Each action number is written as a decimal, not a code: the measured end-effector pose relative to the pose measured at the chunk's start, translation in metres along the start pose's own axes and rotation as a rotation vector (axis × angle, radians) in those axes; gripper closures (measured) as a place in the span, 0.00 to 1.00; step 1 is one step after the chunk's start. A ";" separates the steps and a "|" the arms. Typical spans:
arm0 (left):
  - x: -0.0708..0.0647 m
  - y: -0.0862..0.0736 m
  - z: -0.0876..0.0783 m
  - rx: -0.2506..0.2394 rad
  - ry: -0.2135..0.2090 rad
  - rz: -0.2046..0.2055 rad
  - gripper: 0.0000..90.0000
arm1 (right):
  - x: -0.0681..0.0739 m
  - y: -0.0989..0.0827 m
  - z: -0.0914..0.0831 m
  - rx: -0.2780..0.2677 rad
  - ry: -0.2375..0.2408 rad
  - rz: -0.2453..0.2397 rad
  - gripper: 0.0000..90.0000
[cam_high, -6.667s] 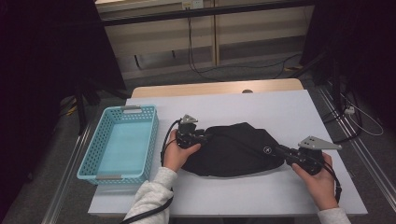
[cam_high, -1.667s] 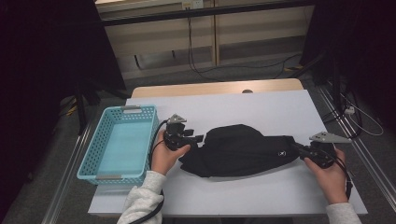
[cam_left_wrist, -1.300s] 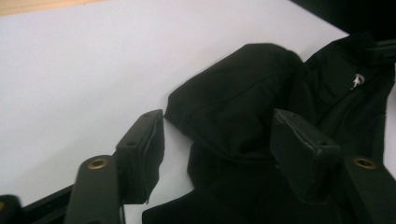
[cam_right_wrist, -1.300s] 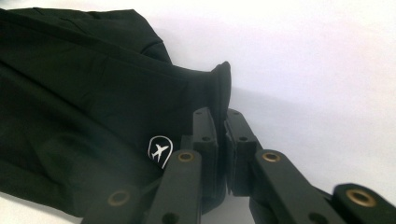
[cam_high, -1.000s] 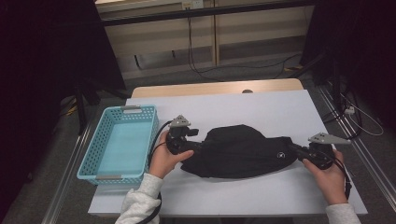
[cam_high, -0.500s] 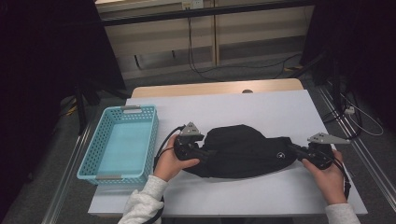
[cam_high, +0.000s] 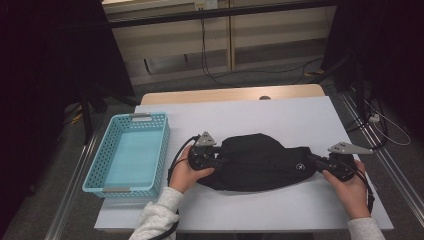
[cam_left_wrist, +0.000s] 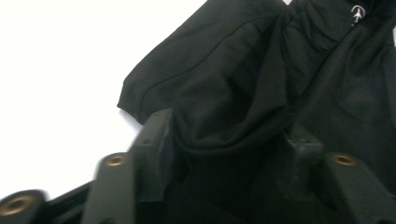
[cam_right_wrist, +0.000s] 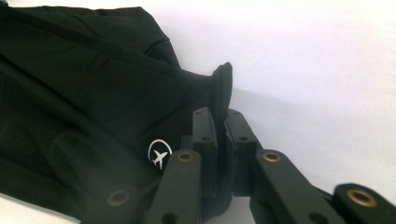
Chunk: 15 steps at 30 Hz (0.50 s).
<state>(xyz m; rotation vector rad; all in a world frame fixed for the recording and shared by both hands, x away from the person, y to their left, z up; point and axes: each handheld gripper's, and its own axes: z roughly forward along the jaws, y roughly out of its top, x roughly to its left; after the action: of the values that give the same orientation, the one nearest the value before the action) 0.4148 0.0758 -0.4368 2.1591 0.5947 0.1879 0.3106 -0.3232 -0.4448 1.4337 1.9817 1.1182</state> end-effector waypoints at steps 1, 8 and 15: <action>0.000 0.000 0.000 -0.006 -0.002 -0.004 0.55 | 0.000 0.000 0.000 0.000 0.001 0.001 0.95; 0.002 0.001 0.002 0.008 -0.015 -0.038 0.72 | 0.000 0.000 -0.001 -0.006 0.002 -0.002 0.95; 0.003 0.004 -0.003 0.020 -0.044 -0.101 0.87 | 0.000 0.001 -0.002 -0.014 0.007 -0.001 0.95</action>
<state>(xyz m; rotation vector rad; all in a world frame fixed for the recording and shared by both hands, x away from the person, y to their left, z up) 0.4178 0.0775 -0.4323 2.1411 0.6805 0.0798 0.3096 -0.3243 -0.4428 1.4235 1.9753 1.1355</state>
